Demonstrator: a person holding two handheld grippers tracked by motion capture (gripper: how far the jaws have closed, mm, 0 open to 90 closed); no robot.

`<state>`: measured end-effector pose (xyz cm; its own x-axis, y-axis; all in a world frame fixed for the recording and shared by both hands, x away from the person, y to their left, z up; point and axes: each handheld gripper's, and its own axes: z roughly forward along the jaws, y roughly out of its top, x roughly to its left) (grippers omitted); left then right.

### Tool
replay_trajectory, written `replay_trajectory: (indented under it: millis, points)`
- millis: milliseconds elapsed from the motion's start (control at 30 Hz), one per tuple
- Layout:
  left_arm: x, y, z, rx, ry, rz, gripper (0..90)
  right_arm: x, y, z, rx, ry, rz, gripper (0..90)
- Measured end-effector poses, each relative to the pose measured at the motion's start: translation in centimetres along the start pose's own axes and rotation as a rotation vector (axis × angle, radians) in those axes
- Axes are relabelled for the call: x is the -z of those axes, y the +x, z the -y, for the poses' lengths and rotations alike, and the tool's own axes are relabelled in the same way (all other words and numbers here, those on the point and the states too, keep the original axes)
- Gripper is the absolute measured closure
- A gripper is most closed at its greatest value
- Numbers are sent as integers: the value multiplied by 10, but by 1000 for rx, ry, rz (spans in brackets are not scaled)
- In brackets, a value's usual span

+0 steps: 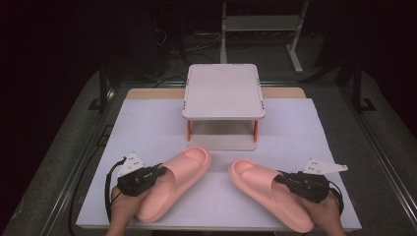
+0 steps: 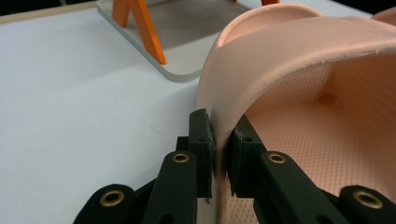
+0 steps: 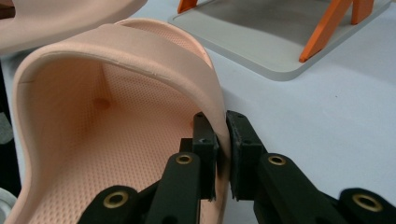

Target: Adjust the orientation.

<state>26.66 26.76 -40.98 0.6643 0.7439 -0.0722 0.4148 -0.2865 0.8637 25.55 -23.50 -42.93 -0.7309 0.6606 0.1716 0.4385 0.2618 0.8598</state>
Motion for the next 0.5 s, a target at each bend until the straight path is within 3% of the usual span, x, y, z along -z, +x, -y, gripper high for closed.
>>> replay_trajectory:
  millis: [500]
  points:
    - [15,5,-6,12,-49,-20,815,4,8,-3,8,-22,-39,823]
